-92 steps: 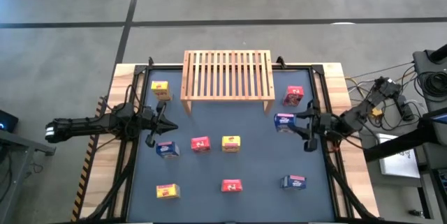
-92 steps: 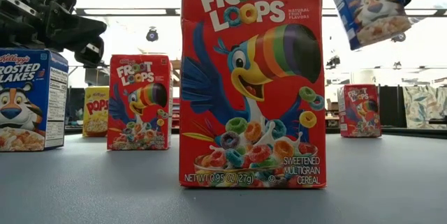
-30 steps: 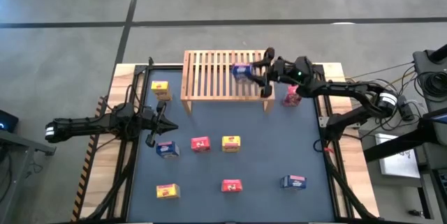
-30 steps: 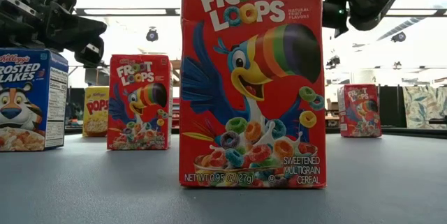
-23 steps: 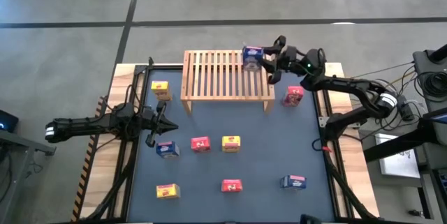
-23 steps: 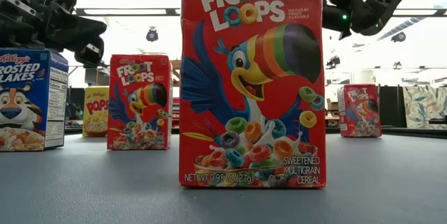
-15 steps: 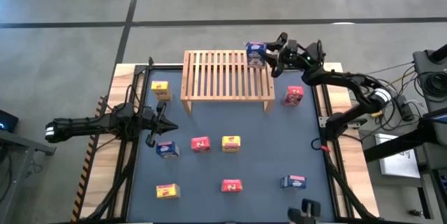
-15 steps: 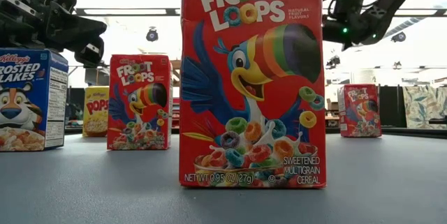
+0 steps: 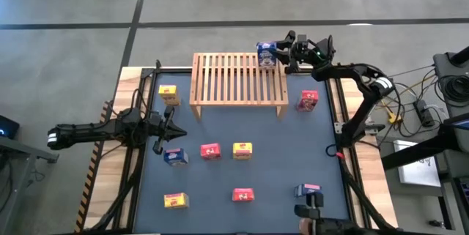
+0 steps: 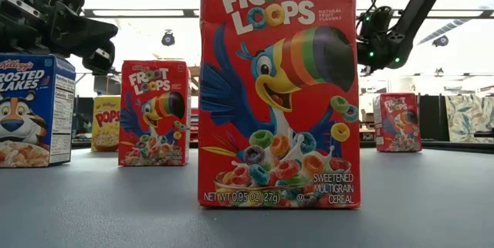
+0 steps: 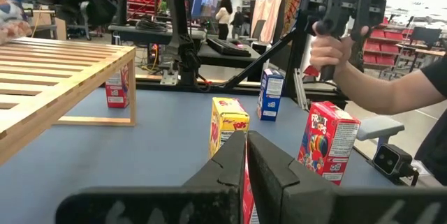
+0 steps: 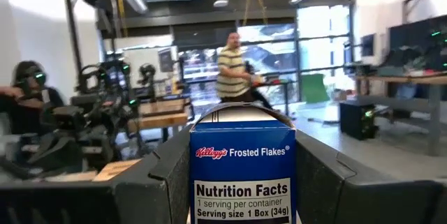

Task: Stack cereal on shelf
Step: Put the top right blue cereal box on the shelf

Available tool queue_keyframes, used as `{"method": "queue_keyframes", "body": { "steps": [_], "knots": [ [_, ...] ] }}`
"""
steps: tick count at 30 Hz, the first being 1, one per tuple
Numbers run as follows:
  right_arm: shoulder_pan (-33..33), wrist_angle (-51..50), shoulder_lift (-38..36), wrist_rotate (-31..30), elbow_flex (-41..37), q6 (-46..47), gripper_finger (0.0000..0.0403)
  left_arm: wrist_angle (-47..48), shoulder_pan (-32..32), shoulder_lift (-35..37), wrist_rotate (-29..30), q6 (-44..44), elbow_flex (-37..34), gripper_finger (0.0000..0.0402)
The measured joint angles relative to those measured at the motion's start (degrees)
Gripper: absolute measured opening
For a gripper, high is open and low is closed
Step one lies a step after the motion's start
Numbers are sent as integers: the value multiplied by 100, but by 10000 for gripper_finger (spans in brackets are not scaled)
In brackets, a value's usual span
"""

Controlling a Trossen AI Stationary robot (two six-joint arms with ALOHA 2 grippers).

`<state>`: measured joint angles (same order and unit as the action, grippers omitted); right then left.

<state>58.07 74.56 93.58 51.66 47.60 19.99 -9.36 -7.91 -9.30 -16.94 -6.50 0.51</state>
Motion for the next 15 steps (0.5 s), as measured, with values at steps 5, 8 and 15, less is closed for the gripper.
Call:
{"method": "queue_keyframes", "body": {
  "steps": [5, 8, 15],
  "knots": [
    [15, 34, 246, 156, 199, 11, 178, 1, 1, 0, 1, 0, 0, 0],
    [14, -7, 272, 284, 276, 61, 183, 1, -1, 0, 0, -1, 0, 0],
    [11, -91, 49, 319, 200, 61, 216, 1, 1, 0, -1, 0, -2, 0]
  ]
}}
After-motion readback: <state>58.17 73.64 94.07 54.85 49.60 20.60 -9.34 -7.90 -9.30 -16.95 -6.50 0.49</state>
